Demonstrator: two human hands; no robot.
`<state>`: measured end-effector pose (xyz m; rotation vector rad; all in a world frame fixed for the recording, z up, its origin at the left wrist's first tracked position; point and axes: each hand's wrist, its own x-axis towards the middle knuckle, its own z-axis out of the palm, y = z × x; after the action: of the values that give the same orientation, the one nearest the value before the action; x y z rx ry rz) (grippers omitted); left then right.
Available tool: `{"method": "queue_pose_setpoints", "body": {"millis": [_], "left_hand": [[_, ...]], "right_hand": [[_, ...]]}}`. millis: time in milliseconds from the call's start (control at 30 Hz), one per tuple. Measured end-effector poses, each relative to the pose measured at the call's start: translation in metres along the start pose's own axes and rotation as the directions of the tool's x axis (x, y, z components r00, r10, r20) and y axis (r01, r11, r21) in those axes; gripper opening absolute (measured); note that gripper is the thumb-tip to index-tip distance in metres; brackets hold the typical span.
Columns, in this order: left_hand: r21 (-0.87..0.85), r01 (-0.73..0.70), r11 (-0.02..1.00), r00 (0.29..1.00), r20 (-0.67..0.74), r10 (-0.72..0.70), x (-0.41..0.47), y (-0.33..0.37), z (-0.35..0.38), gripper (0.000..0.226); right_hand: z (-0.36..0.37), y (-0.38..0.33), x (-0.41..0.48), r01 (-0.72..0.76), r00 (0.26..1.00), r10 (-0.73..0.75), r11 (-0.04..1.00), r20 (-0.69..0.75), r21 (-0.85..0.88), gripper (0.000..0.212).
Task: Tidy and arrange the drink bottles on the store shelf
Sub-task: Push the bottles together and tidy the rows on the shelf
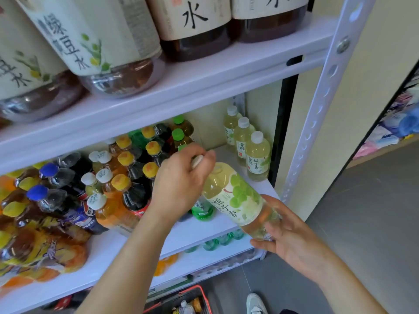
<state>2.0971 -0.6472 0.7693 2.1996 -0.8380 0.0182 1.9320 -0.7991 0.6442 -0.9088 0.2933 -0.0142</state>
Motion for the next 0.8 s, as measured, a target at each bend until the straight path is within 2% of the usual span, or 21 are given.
{"method": "queue_pose_setpoints", "body": {"millis": [67,133,233,300,433,500,567,667,733,800], "left_hand": [[-0.186,0.102,0.977,0.995,0.025,-0.099,-0.005,-0.005,-0.017,0.032],[-0.289,0.128,0.949,0.99,0.097,-0.104,-0.011,-0.007,-0.03,0.031],[-0.261,0.09,0.961,0.983,0.18,-0.043,-0.019,-0.008,-0.043,0.022],[-0.243,0.067,0.968,0.978,0.207,-0.016,-0.024,-0.011,-0.049,0.023],[-0.262,0.032,0.965,0.989,0.148,0.008,-0.032,-0.012,-0.055,0.03],[-0.294,0.011,0.956,0.995,0.1,0.019,-0.035,-0.012,-0.055,0.03],[-0.314,0.012,0.949,1.0,0.029,-0.003,-0.035,-0.013,-0.052,0.032],[-0.332,0.058,0.941,0.992,-0.086,-0.091,-0.032,-0.016,-0.048,0.039],[-0.37,0.089,0.925,0.985,-0.107,-0.138,-0.03,-0.018,-0.047,0.041],[-0.405,0.065,0.912,0.991,-0.08,-0.107,-0.03,-0.018,-0.049,0.033]], "right_hand": [[0.014,-0.012,-0.003,0.027,1.0,-0.027,1.0,-0.01,0.004,0.072],[0.027,-0.017,-0.005,-0.025,0.998,0.027,0.999,-0.054,0.043,0.069],[0.042,-0.017,-0.009,-0.136,0.986,0.142,0.988,-0.093,0.067,0.066],[0.05,-0.017,-0.012,-0.185,0.981,0.187,0.982,-0.059,0.028,0.068],[0.051,-0.015,-0.017,-0.225,0.974,0.226,0.974,0.026,-0.018,0.071],[0.051,-0.013,-0.019,-0.178,0.983,0.177,0.984,0.041,0.023,0.062],[0.052,-0.015,-0.022,-0.064,0.994,0.061,0.997,0.086,0.034,0.054],[0.056,-0.019,-0.025,0.065,0.991,-0.052,0.993,0.126,-0.102,0.069],[0.058,-0.02,-0.028,0.087,0.99,-0.074,0.99,0.117,-0.108,0.07],[0.062,-0.022,-0.031,0.049,0.991,-0.045,0.998,0.123,-0.026,0.063]]}}
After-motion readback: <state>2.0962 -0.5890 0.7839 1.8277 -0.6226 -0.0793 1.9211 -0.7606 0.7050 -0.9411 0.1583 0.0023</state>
